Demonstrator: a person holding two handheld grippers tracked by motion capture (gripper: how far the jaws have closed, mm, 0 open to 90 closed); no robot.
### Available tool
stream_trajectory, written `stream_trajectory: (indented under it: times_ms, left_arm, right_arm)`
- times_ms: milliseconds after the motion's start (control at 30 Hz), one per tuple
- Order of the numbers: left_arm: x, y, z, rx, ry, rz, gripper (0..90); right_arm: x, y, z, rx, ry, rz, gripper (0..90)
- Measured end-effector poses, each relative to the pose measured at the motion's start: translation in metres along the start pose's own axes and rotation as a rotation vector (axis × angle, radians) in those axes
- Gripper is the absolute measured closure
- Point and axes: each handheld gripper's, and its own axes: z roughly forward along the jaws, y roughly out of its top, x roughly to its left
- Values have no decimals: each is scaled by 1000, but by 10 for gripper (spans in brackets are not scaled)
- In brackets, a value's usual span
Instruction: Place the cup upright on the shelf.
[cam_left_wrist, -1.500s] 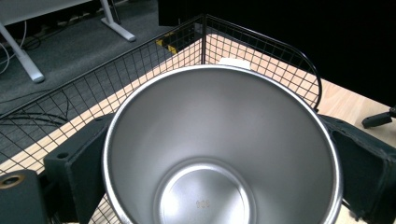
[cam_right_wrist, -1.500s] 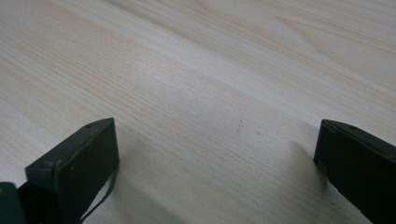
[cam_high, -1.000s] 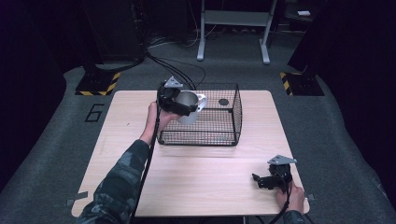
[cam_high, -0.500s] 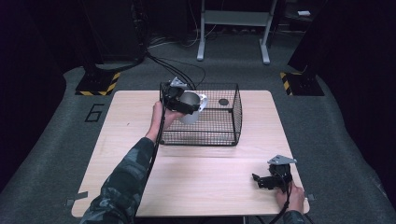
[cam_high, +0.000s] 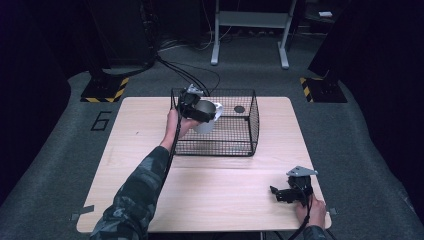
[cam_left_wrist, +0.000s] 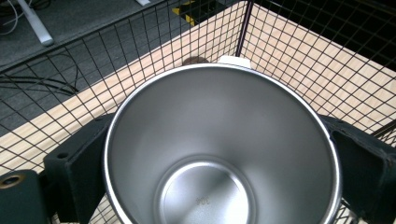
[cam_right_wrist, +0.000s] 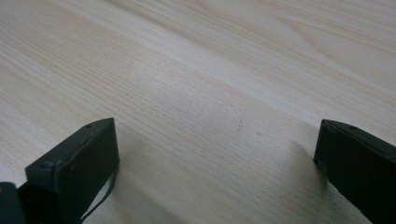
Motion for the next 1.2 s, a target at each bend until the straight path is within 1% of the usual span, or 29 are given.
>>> stream_trajectory:
  times_ms: [133, 400, 467, 567, 600, 700, 767, 867, 967, 1133, 1167, 1200]
  left_arm:
    - [0, -1, 7, 19, 2, 5, 62]
    - [2, -3, 17, 43, -3, -1, 62]
    - [4, -4, 21, 57, -5, 2, 62]
    - [4, -4, 24, 65, -4, 6, 62]
    - [4, -5, 25, 62, -2, 2, 62]
    - [6, -6, 30, 81, -3, 4, 62]
    - [6, -7, 32, 83, 2, 1, 62]
    - [7, -7, 35, 87, -1, -1, 62]
    - [7, -8, 39, 87, 3, -14, 62]
    - [7, -9, 43, 106, -1, -3, 62]
    - [8, -9, 44, 113, 0, 5, 62]
    - [8, -9, 45, 113, -1, 2, 62]
  right_arm:
    - [0, 0, 0, 0, 0, 0, 0]
    - [0, 0, 0, 0, 0, 1, 0]
    - [0, 0, 0, 0, 1, 1, 0]
    - [0, 0, 0, 0, 0, -1, 0]
    - [0, 0, 0, 0, 0, 1, 0]
    - [0, 0, 0, 0, 1, 1, 0]
    - [0, 0, 0, 0, 0, 0, 0]
    - [0, 0, 0, -1, 2, 7, 0]
    - [0, 0, 0, -1, 2, 7, 0]
    - [0, 0, 0, -1, 2, 7, 0]
    - [0, 0, 0, -1, 1, 6, 0]
    - [0, 0, 0, -1, 2, 7, 0]
